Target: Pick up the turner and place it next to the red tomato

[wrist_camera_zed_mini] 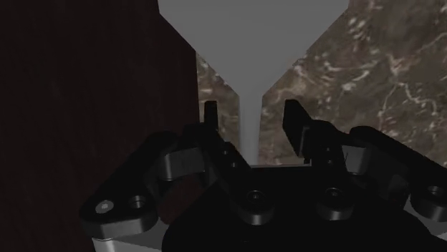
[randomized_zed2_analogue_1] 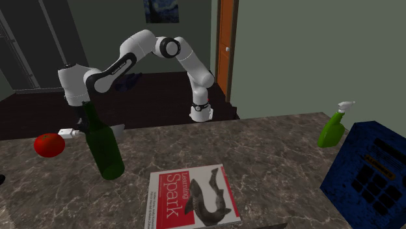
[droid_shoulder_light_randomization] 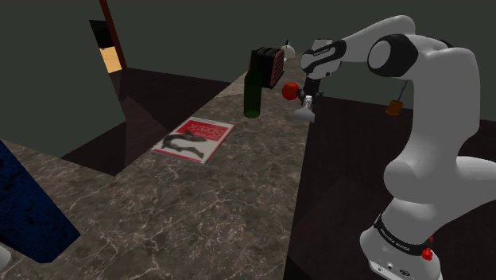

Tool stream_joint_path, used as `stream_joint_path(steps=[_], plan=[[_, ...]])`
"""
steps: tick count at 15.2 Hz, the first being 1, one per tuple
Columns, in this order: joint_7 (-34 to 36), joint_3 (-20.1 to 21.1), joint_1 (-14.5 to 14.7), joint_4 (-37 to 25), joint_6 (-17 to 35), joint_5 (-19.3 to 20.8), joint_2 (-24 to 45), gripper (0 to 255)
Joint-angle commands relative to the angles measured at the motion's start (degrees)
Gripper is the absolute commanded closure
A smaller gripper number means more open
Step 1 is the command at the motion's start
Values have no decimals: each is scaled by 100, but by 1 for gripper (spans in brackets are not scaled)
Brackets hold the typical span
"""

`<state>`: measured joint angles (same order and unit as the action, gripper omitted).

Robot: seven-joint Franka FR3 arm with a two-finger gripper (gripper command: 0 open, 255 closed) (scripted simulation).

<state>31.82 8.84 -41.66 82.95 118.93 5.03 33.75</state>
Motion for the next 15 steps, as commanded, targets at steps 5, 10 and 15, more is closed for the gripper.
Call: stream_joint_path(steps=[5, 10, 15], plan=[[0, 0, 0, -1, 0, 0, -1, 0], [-29, 26, -10, -322, -580, -45, -263, 0], [-29, 26, -10, -322, -580, -45, -263, 0]])
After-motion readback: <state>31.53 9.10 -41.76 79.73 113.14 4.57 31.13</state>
